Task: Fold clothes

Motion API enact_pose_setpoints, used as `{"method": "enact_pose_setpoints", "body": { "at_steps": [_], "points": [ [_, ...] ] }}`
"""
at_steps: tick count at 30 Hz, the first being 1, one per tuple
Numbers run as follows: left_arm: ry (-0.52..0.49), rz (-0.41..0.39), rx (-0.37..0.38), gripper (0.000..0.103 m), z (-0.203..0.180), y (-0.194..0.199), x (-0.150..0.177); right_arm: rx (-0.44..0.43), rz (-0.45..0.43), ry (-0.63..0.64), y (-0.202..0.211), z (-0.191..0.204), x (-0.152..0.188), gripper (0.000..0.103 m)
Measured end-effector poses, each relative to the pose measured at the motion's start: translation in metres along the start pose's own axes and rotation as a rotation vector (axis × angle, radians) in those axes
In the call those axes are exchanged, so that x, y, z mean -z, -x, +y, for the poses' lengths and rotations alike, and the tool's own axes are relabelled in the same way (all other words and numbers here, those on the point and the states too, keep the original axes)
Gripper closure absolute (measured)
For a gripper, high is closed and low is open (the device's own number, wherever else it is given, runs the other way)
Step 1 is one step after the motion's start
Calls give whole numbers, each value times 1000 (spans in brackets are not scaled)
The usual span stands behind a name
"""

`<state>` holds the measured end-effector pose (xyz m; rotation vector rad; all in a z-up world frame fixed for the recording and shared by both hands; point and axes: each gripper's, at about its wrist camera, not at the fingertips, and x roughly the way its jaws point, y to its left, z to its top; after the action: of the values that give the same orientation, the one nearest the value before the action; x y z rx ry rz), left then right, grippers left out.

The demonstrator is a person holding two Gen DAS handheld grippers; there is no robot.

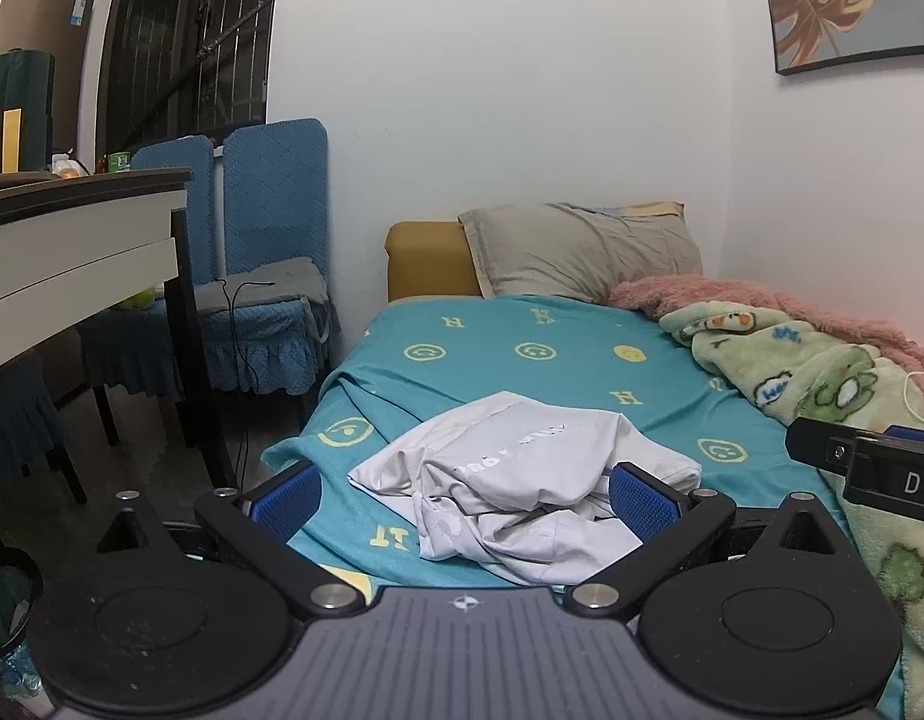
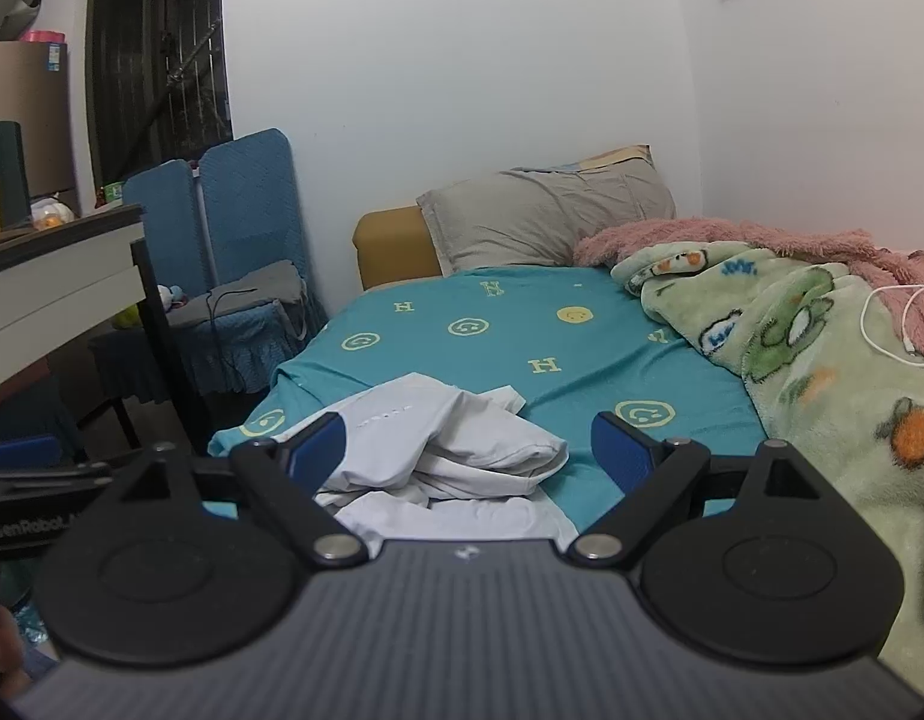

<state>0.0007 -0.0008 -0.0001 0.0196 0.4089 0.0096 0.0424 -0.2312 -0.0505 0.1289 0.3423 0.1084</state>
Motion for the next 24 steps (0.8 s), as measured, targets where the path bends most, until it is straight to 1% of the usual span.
{"method": "enact_pose_setpoints", "body": {
  "at_steps": [12, 15, 24],
  "points": [
    [1, 2, 2, 0, -5, -1, 3, -4, -2, 1, -11, -12, 8, 13],
    [0, 1, 2, 0, -5, -1, 5, -5, 3, -4, -2, -3, 6, 13],
    [2, 1, 1, 0, -4, 0, 4, -12, 16, -9, -2, -1, 0, 13]
  ]
}}
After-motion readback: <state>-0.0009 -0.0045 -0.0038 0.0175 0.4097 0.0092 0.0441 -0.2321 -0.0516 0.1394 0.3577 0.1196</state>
